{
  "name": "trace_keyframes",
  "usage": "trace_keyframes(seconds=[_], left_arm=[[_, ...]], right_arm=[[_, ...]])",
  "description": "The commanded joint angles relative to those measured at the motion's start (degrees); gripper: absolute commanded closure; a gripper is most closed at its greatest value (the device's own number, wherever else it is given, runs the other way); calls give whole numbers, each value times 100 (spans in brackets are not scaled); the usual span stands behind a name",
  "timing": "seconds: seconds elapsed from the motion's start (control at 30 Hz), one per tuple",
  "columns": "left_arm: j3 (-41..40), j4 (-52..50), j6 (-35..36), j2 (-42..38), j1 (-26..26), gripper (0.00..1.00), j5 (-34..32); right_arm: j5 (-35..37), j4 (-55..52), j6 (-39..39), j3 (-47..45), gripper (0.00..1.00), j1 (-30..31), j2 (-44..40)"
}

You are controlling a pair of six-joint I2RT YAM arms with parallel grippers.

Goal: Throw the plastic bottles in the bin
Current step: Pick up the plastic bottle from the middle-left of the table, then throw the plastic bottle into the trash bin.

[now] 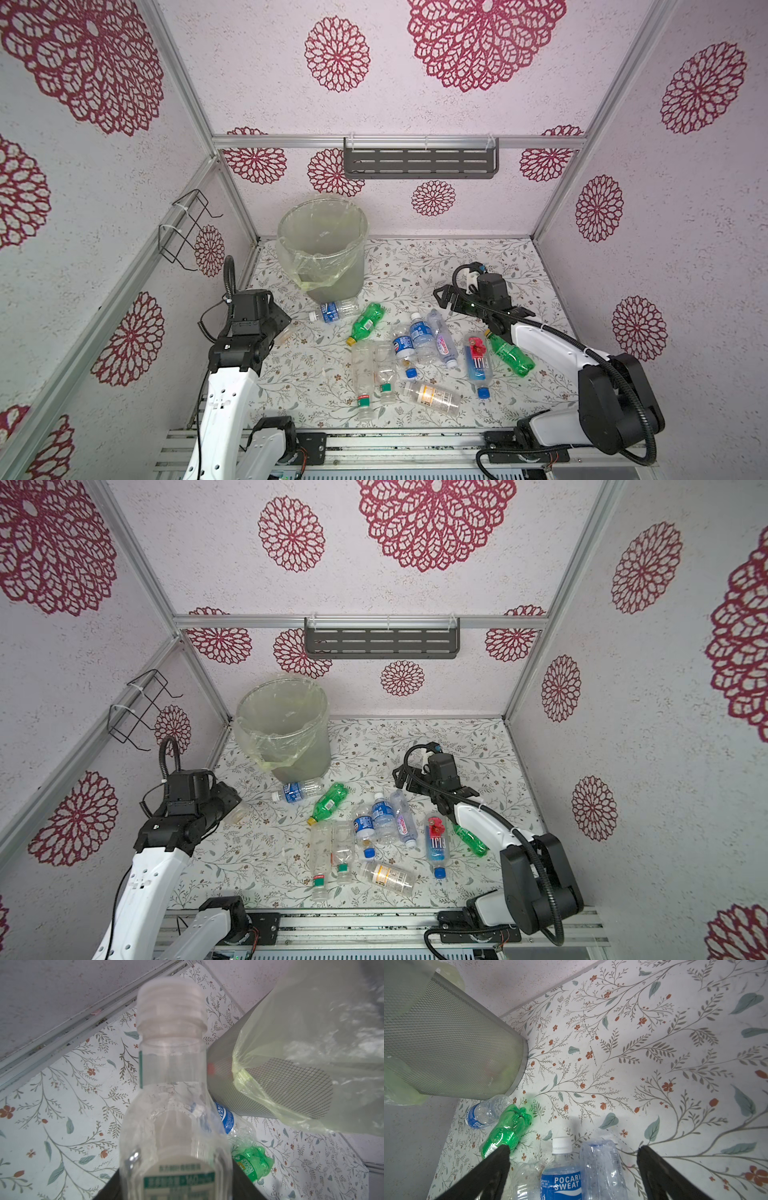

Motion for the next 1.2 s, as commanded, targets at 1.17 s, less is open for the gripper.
trace_keyframes(seconds=[1.17], left_arm=[[2753,1785,80,1854,552,45,1730]], right_arm=[[148,6,168,-26,1,-23,-302]])
